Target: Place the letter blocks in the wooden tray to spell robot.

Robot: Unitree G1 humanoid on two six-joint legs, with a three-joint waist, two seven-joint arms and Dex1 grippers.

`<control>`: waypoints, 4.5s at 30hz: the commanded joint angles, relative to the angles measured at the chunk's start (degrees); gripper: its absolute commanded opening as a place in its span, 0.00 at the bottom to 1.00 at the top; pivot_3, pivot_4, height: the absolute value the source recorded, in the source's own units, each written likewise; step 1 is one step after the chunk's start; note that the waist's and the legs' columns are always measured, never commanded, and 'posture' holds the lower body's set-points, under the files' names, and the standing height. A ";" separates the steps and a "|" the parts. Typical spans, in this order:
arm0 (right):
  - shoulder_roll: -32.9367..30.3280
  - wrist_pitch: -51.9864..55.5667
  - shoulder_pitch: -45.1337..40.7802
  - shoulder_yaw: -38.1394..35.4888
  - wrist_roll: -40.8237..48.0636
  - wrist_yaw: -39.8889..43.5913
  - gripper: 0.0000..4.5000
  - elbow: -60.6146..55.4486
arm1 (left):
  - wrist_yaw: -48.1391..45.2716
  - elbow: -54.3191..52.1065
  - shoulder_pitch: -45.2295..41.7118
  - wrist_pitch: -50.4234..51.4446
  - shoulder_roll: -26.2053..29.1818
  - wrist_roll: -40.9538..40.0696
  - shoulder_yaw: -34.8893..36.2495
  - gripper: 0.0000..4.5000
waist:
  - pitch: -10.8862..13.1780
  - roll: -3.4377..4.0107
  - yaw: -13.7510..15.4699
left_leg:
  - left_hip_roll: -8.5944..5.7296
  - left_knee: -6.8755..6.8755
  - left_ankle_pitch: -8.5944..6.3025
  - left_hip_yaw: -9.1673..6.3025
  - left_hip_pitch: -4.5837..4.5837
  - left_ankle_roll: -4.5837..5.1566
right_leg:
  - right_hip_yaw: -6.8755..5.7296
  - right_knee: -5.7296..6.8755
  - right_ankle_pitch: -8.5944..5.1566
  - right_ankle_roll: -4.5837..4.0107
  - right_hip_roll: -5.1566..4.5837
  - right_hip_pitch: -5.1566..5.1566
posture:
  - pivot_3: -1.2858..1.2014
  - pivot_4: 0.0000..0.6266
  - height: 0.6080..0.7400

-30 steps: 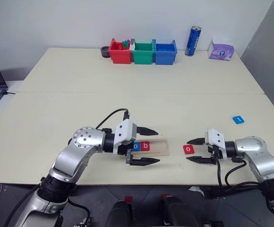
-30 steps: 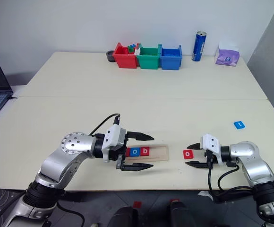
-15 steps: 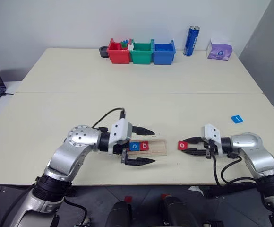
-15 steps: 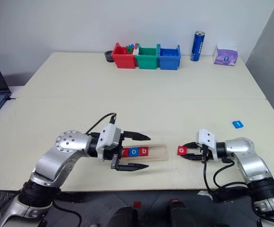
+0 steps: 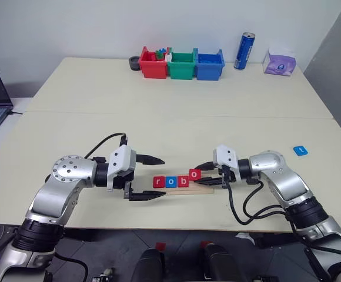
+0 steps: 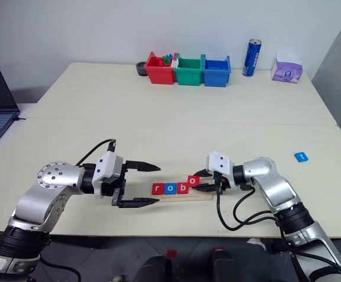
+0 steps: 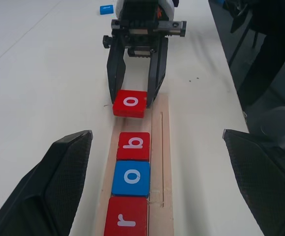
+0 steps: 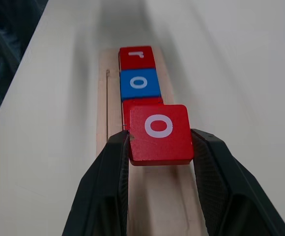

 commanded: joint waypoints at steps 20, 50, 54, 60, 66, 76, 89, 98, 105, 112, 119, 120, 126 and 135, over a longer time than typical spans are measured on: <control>2.15 -5.18 -3.90 2.14 -3.30 2.02 0.32 5.32 | 0.92 -1.62 0.21 -1.80 0.22 0.18 0.85 1.00 | 0.00 0.00 -0.17 | 0.01 -0.01 0.00 -0.02 0.03 0.00 | 0.01 0.03 0.00 -0.01 0.07 0.00 | 0.52 0.24 1.00; 2.55 -5.89 -4.20 1.64 -4.08 3.75 0.94 5.83 | 2.36 -1.72 -0.87 -1.79 -0.48 0.91 0.17 1.00 | 0.00 0.00 -0.17 | 0.01 -0.01 0.00 -0.02 0.03 0.00 | 0.01 0.04 0.01 -0.01 0.07 0.00 | 0.52 0.24 1.00; 2.58 -5.23 -4.77 0.99 -3.75 3.51 0.99 6.03 | 2.33 -1.73 -0.93 -1.74 -0.67 1.03 0.06 1.00 | 0.00 0.00 -0.18 | 0.01 -0.01 0.00 -0.01 0.03 0.00 | 0.00 0.03 0.01 -0.01 0.07 -0.01 | 0.52 0.24 1.00; 2.31 -1.12 -5.05 -1.36 -0.69 3.67 0.99 3.98 | 2.39 -1.72 -1.03 -1.90 -1.07 1.25 -0.12 1.00 | 0.00 0.00 -0.17 | 0.01 -0.01 0.00 -0.02 0.03 0.00 | 0.01 0.04 0.01 -0.01 0.07 -0.01 | 0.52 0.24 1.00; 0.27 4.29 -1.77 -2.64 4.04 5.81 0.79 -3.54 | 2.49 -2.02 -0.84 -1.96 -1.34 1.31 -0.11 1.00 | 0.00 0.00 -0.15 | 0.02 -0.01 0.00 -0.06 0.02 0.00 | 0.02 0.04 0.01 -0.01 0.06 0.00 | 0.52 0.24 1.00; -1.32 6.38 3.16 -0.17 4.15 4.99 0.01 -10.45 | 2.43 -2.11 -0.84 -1.92 -1.33 1.27 -0.05 1.00 | 0.00 0.00 -0.16 | 0.01 -0.01 0.00 -0.06 0.02 0.00 | 0.01 0.04 0.00 -0.01 0.07 0.00 | 0.52 0.24 1.00; 0.25 1.58 2.89 2.93 -0.56 1.10 0.01 -7.28 | 2.57 -2.60 -0.88 -1.34 -0.98 1.14 0.18 1.00 | 0.00 0.00 -0.16 | 0.00 -0.01 0.00 -0.05 0.02 0.00 | 0.00 0.04 0.00 -0.01 0.07 0.00 | 0.52 0.24 1.00; 1.88 -1.59 1.28 2.99 -2.65 -0.60 0.01 -3.60 | 2.69 -2.64 -0.62 -1.30 -0.73 1.17 0.43 1.00 | 0.00 0.00 -0.17 | 0.00 -0.01 0.00 -0.04 0.03 0.00 | -0.01 0.04 0.00 -0.01 0.07 0.00 | 0.52 0.24 1.00; 2.44 -2.49 0.38 2.53 -3.06 -1.09 0.01 -2.08 | 2.79 -2.59 -0.67 -1.37 -0.74 1.28 0.36 1.00 | 0.00 0.00 -0.17 | 0.01 -0.01 0.00 -0.04 0.03 0.00 | 0.00 0.04 0.01 -0.01 0.07 0.00 | 0.52 0.24 1.00; 1.19 3.93 0.83 -0.68 3.59 1.88 0.01 -6.96 | 2.78 -2.45 -0.94 -1.42 -0.90 1.32 0.19 1.00 | 0.00 0.01 -0.16 | 0.01 -0.01 0.00 -0.05 0.02 0.00 | 0.00 0.04 0.01 -0.01 0.07 0.00 | 0.52 0.24 1.00; -1.61 17.15 0.97 -11.33 9.66 -6.33 0.01 -13.68 | 5.93 -3.99 -3.54 1.43 -3.81 1.20 -1.34 1.00 | 0.00 0.00 -0.02 | 0.00 0.01 0.00 -0.09 -0.01 0.00 | 0.01 0.04 0.01 -0.01 0.03 0.01 | 0.52 0.24 1.00; -1.35 18.69 1.09 -13.23 10.12 -8.67 0.04 -14.25 | 6.96 -3.94 -4.41 1.89 -4.73 1.47 -1.73 1.00 | 0.00 0.00 0.01 | -0.01 0.01 0.00 -0.08 0.00 0.00 | 0.02 0.04 0.01 -0.01 0.02 0.01 | 0.52 0.24 1.00; -2.35 20.87 4.66 -22.48 6.46 -23.25 0.45 -15.51 | 13.12 0.75 -12.06 2.21 -12.73 5.98 -6.39 1.00 | -0.01 -0.01 0.24 | -0.07 0.01 0.00 -0.09 -0.03 0.00 | 0.05 0.03 0.01 0.00 0.02 0.02 | 0.52 0.24 1.00; -4.99 21.98 11.65 -31.85 1.65 -37.97 0.99 -13.70 | 17.26 10.80 -21.08 -0.14 -25.71 10.63 -11.79 1.00 | -0.01 -0.01 -0.14 | -0.11 0.00 0.00 0.00 -0.05 0.00 | 0.16 0.02 0.01 0.01 0.02 0.01 | 0.52 0.24 1.00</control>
